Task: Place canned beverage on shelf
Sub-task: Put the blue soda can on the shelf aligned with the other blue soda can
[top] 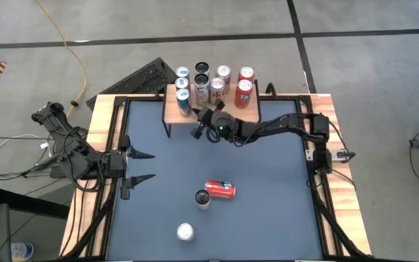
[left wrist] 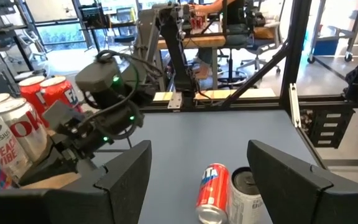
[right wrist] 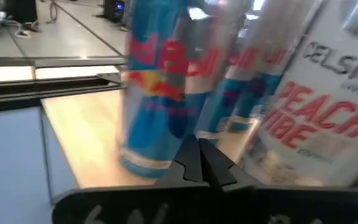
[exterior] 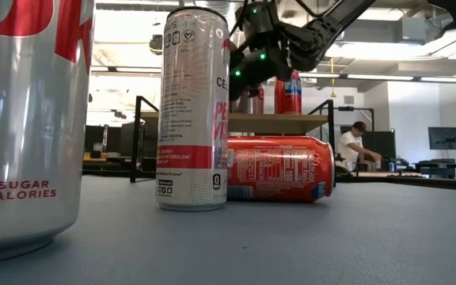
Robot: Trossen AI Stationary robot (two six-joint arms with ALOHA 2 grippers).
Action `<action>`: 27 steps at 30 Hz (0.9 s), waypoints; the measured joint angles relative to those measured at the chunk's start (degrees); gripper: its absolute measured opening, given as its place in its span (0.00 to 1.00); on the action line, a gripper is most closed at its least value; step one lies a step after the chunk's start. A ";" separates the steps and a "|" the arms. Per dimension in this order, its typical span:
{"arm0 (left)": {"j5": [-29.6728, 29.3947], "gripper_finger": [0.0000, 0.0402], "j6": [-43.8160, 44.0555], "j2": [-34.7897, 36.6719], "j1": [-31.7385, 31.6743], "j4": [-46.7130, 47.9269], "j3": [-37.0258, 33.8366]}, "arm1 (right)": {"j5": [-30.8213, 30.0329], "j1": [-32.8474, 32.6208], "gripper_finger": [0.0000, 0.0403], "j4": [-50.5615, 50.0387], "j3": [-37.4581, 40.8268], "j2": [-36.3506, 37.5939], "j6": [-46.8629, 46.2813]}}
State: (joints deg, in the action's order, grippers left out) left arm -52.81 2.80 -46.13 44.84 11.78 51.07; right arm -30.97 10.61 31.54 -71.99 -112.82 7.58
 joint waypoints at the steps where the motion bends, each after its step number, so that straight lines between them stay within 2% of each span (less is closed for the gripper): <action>1: 0.03 0.64 0.01 0.00 0.02 -0.01 0.00 | 0.36 0.17 0.00 -0.07 0.02 -0.04 -0.04; 6: 0.03 0.64 0.01 0.00 0.00 0.03 0.00 | 1.27 0.59 0.00 0.45 0.02 -0.04 0.02; 10: 0.04 0.64 0.01 0.00 0.01 0.08 0.00 | 5.25 1.18 0.00 1.17 0.04 -0.04 -0.29; 17: 0.01 0.64 0.46 0.00 0.01 0.03 0.00 | 5.25 0.80 0.00 0.92 0.04 -0.04 -0.23; 19: -0.01 0.64 1.12 0.01 0.02 0.05 0.00 | 3.60 0.21 0.00 0.24 0.04 -0.02 -0.07; 23: -0.01 0.64 2.43 0.00 0.00 0.78 0.00 | -0.84 -2.29 0.00 -5.07 0.07 2.40 2.26; 27: 0.45 0.64 2.85 0.01 0.00 1.10 0.00 | -1.21 -6.56 0.00 -16.61 0.07 10.60 3.02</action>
State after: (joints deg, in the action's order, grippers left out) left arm -52.36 5.65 -46.12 44.84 12.89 51.07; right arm -32.18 4.05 14.93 -71.92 -102.21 10.60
